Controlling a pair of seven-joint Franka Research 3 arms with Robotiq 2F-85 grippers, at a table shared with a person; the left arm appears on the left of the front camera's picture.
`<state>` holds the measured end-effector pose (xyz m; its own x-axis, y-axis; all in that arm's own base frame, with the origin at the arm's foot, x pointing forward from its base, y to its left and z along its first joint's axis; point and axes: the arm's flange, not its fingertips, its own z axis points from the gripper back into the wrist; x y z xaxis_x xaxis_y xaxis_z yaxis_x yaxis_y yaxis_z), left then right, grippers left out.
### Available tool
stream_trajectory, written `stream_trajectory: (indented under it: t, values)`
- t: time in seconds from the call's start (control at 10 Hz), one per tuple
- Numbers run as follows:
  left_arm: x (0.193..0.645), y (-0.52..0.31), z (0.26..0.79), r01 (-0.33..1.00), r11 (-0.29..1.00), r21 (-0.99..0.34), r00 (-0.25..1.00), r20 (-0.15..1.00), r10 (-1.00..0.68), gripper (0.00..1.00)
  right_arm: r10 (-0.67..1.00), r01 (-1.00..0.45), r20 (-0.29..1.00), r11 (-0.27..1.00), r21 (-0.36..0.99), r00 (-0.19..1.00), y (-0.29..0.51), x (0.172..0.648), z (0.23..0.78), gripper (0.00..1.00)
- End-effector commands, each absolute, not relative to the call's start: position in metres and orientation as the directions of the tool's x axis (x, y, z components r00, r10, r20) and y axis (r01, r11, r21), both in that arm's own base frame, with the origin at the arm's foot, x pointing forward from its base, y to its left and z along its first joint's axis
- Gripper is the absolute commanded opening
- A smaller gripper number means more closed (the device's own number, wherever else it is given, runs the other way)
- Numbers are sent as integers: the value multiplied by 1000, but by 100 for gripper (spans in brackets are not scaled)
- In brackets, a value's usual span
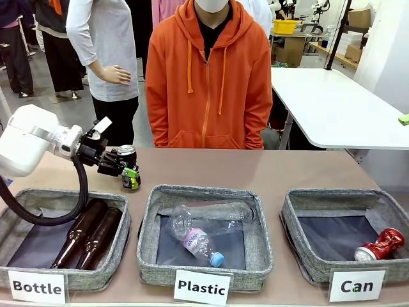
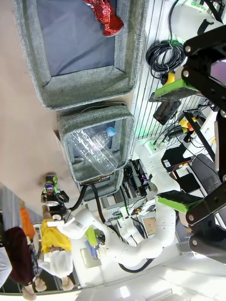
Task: Sort the can waste into the basket.
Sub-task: Pick up the can waste from the table and place it in the right Fabric basket.
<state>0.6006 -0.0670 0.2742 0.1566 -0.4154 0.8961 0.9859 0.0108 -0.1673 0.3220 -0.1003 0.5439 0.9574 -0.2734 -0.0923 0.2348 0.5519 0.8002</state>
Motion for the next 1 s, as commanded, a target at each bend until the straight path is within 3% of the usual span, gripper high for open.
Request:
stream_trajectory:
  t: [0.0, 0.2, 0.4, 0.6, 0.8, 0.9]
  values:
    - [602, -50, 294, 989, 19, -146, 143, 924, -353, 0, -258, 221, -83, 567, 794, 962, -105, 322, 546, 100]
    - [574, -14, 341, 969, -48, -242, 222, 939, -262, 0, -258, 221, -83, 567, 794, 962, -105, 322, 546, 100]
    - [519, 26, 399, 964, -71, -258, 235, 942, -239, 0, -258, 221, -83, 567, 794, 962, -105, 322, 546, 100]
    - [462, 41, 439, 985, -98, -145, 120, 965, -232, 0, -258, 221, -83, 567, 794, 962, -105, 322, 546, 100]
    - [410, 44, 448, 973, -206, -108, 50, 963, -265, 0, -258, 221, -83, 567, 794, 962, -105, 322, 546, 100]
    - [395, 48, 448, 978, -190, -88, 35, 963, -266, 0, -258, 221, -83, 567, 794, 962, -105, 322, 546, 100]
